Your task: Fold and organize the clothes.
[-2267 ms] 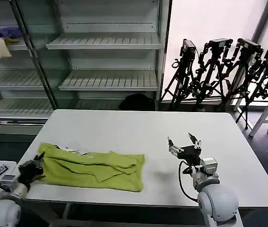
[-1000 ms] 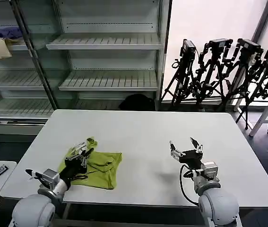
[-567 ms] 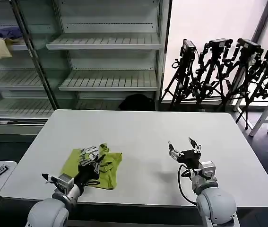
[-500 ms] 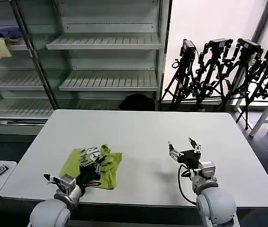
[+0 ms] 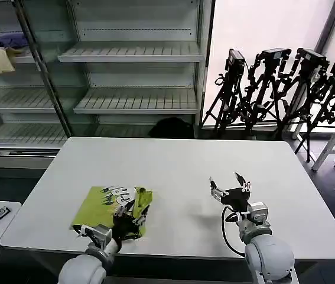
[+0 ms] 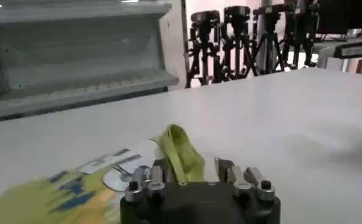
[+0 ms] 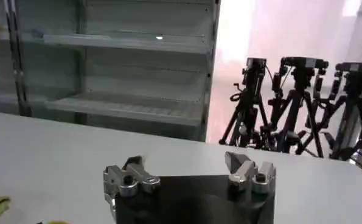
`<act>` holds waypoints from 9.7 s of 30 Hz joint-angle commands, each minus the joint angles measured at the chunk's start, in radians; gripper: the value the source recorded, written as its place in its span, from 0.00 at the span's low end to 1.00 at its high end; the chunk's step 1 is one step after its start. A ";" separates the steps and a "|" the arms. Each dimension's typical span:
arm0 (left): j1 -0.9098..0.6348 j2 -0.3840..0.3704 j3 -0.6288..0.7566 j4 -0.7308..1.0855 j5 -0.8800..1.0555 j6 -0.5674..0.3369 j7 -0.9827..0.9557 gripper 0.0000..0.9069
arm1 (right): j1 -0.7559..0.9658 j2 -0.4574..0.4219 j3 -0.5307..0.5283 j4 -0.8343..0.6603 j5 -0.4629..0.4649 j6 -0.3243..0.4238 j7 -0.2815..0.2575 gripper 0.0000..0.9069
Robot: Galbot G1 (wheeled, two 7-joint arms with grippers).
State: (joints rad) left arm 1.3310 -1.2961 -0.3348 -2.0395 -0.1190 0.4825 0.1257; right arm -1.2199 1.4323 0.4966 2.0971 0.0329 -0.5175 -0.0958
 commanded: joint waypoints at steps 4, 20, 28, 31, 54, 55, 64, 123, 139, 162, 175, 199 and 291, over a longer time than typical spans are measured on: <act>0.006 -0.064 -0.139 -0.081 -0.284 -0.171 -0.062 1.00 | -0.002 -0.006 0.001 0.012 0.001 -0.004 -0.001 1.00; 0.017 0.116 -0.544 0.129 -0.366 -0.113 0.028 1.00 | 0.003 0.001 -0.016 0.012 -0.004 -0.007 0.001 1.00; 0.001 0.094 -0.473 0.152 -0.329 -0.040 0.038 1.00 | -0.010 -0.003 -0.024 0.023 -0.005 -0.021 -0.009 1.00; 0.001 0.095 -0.458 0.153 -0.332 -0.023 0.038 1.00 | -0.021 -0.002 -0.029 0.027 -0.005 -0.027 -0.026 1.00; 0.007 0.074 -0.398 0.168 -0.294 0.001 0.023 0.67 | -0.017 0.009 -0.031 0.005 -0.016 -0.020 -0.023 1.00; 0.007 0.073 -0.397 0.169 -0.296 0.000 0.024 0.40 | -0.016 0.009 -0.032 0.004 -0.016 -0.019 -0.023 1.00; 0.006 0.064 -0.388 0.163 -0.327 0.020 0.038 0.02 | -0.013 0.009 -0.030 0.004 -0.019 -0.016 -0.020 1.00; -0.134 -0.040 0.211 0.034 0.200 -0.081 -0.007 0.00 | -0.181 -0.051 0.141 -0.008 0.029 0.131 -0.014 1.00; -0.194 -0.039 0.227 0.164 0.100 -0.073 -0.038 1.00 | -0.135 0.004 0.035 0.042 0.216 -0.062 -0.055 1.00; -0.158 0.098 -0.231 0.029 -0.091 -0.119 -0.020 1.00 | -0.057 0.002 -0.310 0.015 0.623 -0.067 0.225 1.00; -0.058 0.069 -0.401 0.025 -0.173 -0.171 -0.014 1.00 | -0.054 0.017 -0.417 -0.023 0.704 -0.069 0.473 1.00; -0.019 0.057 -0.411 0.057 -0.207 -0.214 -0.028 1.00 | -0.015 0.039 -0.444 -0.059 0.724 -0.071 0.626 0.04; 0.026 0.016 -0.339 0.057 -0.159 -0.281 -0.033 1.00 | -0.100 -0.032 -0.245 0.019 0.515 -0.066 0.561 1.00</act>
State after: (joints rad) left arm 1.3551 -1.2806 -0.6880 -1.9871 -0.2847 0.2026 0.0928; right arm -1.2894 1.4016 0.2354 2.1310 0.6934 -0.5853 0.4910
